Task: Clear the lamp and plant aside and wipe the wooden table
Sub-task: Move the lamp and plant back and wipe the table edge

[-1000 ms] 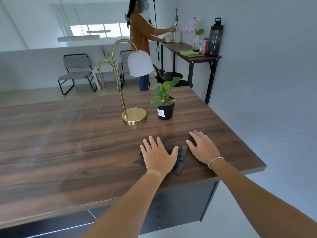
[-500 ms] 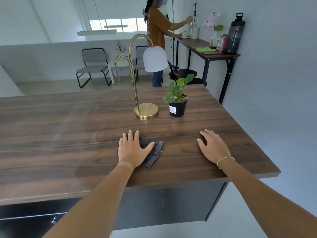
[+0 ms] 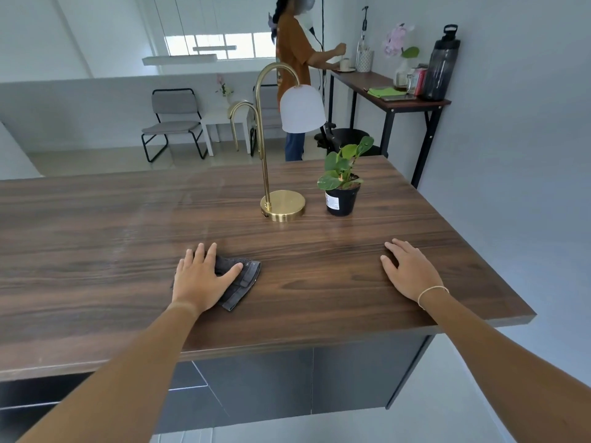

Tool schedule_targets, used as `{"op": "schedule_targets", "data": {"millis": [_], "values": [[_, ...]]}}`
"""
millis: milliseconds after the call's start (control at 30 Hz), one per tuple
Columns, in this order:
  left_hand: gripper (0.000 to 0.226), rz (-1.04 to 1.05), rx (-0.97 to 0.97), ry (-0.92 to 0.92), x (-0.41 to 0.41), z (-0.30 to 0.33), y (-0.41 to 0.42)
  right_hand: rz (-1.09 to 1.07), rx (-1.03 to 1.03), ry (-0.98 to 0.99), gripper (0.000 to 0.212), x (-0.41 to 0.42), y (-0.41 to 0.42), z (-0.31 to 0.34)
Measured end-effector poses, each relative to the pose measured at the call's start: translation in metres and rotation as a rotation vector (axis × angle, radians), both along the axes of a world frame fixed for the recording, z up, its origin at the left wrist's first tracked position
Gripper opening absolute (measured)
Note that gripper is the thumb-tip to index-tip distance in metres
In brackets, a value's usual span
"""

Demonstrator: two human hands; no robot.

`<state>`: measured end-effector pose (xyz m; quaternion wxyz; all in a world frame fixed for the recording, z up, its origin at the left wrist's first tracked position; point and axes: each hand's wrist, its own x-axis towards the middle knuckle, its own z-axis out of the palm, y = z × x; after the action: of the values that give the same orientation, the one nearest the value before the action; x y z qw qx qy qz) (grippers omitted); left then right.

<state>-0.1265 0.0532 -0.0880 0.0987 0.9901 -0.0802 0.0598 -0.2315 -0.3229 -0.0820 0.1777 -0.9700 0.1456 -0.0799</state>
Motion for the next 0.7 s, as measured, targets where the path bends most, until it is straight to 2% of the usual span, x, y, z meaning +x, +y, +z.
{"op": "schedule_targets", "data": {"millis": [267,367,533,700], "values": [[0.080,-0.023,0.014,-0.029,-0.005,0.011,-0.015,-0.015,0.012,0.007,0.047,-0.002,0.001,0.001],[0.075,-0.138,-0.084,-0.047,-0.017,0.019,-0.045,-0.012,0.019,-0.002,0.048,-0.002,0.001,0.001],[0.069,-0.346,-0.245,0.025,-0.040,0.019,-0.097,-0.013,0.028,-0.016,0.048,-0.001,-0.001,-0.001],[0.063,-0.321,-0.212,0.026,-0.049,0.006,-0.102,-0.026,0.032,-0.019,0.048,0.004,-0.005,-0.006]]}}
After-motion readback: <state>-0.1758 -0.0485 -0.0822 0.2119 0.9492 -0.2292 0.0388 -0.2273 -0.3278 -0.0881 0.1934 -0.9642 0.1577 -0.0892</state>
